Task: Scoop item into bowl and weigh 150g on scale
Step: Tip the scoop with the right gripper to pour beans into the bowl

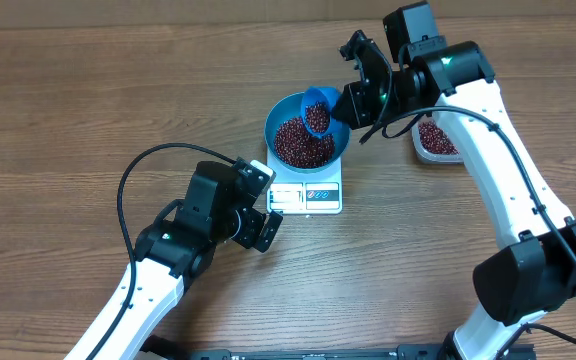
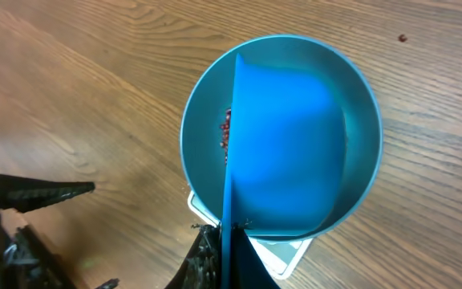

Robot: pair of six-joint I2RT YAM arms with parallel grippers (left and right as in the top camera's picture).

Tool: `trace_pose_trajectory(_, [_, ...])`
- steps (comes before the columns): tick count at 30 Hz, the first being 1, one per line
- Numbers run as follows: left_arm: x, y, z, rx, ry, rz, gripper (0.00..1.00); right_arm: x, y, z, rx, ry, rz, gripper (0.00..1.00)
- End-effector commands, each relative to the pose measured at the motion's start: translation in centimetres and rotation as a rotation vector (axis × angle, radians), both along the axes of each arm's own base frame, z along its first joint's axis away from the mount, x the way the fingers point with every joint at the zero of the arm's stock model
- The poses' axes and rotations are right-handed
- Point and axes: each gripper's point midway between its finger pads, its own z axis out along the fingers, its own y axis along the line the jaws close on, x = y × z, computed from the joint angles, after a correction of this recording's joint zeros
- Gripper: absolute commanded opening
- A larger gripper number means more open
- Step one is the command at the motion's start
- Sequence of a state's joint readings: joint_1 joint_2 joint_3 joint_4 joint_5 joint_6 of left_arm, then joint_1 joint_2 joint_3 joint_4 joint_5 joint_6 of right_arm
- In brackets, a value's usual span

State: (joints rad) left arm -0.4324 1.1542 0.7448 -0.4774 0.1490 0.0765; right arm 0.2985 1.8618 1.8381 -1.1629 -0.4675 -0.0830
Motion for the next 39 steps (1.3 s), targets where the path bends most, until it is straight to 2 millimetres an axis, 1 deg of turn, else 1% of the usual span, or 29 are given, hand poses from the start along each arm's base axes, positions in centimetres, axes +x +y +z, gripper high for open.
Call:
trace_pose_trajectory(1, [-0.1, -0.1, 0.0, -0.009, 0.002, 0.01, 1.0, 0.8, 0.2, 1.5, -0.008, -0.062, -0.012, 0.04])
trace_pose_trajectory(9, [-0.1, -0.1, 0.0, -0.009, 0.002, 0.01, 1.0, 1.6, 0.6, 1.9, -0.014, -0.114, -0.013, 0.04])
trace_pose_trajectory(15, [-0.1, -0.1, 0.0, -0.009, 0.002, 0.01, 0.99, 1.4, 1.2, 1.9, -0.016, -0.12, 0.0, 0.04])
trace_pose_trajectory(39, [-0.1, -0.1, 0.0, -0.009, 0.002, 0.01, 1.0, 1.4, 0.8, 1.6, -0.038, -0.115, -0.01, 0.04])
